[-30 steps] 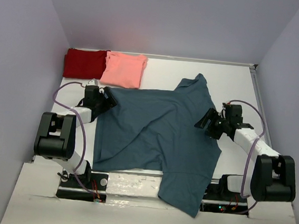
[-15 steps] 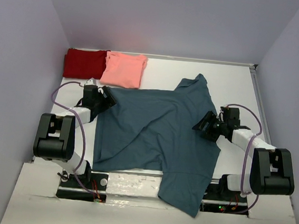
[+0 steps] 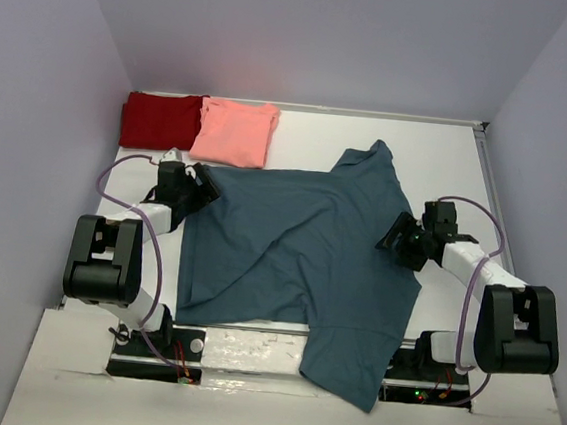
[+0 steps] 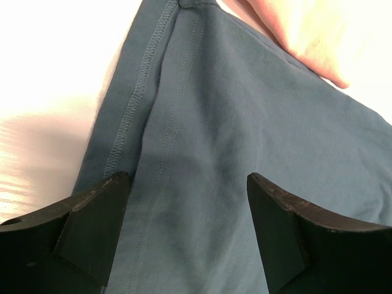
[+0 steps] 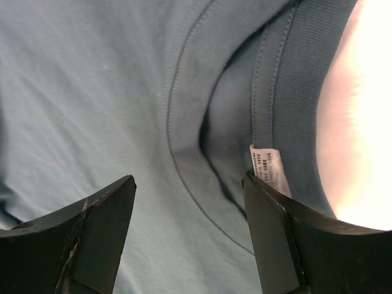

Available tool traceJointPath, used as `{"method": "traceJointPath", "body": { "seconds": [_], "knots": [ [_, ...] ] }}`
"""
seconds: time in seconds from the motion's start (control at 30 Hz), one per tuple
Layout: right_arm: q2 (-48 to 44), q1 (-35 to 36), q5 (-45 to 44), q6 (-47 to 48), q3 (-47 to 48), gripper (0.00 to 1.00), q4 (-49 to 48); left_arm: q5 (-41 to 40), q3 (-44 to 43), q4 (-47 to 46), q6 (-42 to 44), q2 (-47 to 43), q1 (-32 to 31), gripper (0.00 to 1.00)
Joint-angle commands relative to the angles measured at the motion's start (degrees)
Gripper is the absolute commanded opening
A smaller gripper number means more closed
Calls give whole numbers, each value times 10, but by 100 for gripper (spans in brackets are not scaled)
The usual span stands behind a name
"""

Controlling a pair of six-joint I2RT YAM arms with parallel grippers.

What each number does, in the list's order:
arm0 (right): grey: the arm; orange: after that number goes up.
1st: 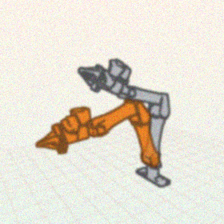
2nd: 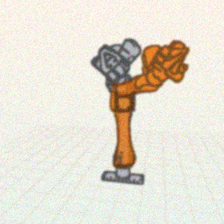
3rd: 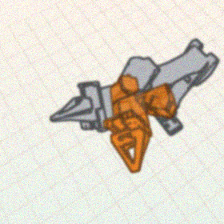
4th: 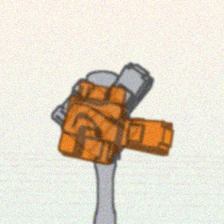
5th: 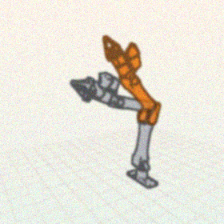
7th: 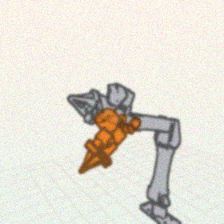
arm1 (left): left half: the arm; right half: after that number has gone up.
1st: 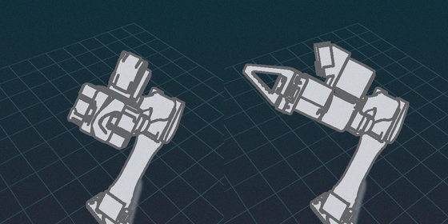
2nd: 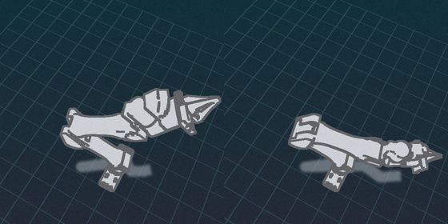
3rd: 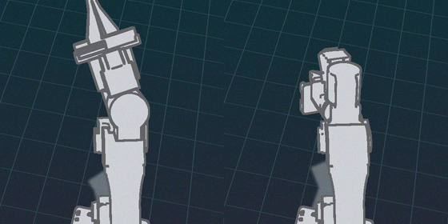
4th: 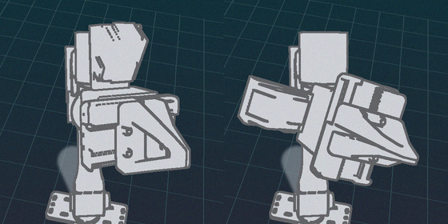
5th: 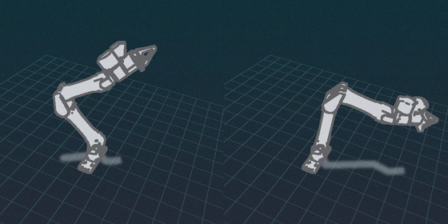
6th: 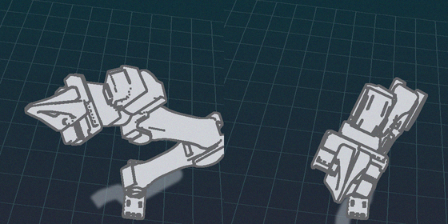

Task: Fold and stack the t-shirts
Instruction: Flatten out the tshirt

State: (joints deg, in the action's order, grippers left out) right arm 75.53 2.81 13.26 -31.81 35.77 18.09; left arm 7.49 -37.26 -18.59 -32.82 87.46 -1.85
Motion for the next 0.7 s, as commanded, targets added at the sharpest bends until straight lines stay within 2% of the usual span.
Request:
{"method": "traceJointPath", "body": {
  "seconds": [0.0,0.13,0.2,0.23,0.27,0.3,0.33,0.43,0.67],
  "knots": [
    [13,2,-17,11,22,76,13,-12,-4,0,7,-9,3,86],
    [12,2,-23,12,21,76,13,4,-6,0,9,9,7,83],
    [15,2,-23,11,22,76,13,15,-6,-4,9,17,8,76],
    [19,2,-20,12,23,75,12,21,-5,-8,9,24,9,54],
    [19,2,-20,12,23,75,12,22,-5,-8,9,25,9,54],
    [20,2,-21,12,23,75,12,22,-5,-8,8,29,10,49],
    [21,2,-21,11,23,74,13,20,-5,-9,7,29,10,39],
    [19,2,-22,11,23,74,13,18,-4,-9,8,30,10,23],
    [24,2,-24,11,24,74,13,0,-8,4,11,15,11,20]
  ]
}}
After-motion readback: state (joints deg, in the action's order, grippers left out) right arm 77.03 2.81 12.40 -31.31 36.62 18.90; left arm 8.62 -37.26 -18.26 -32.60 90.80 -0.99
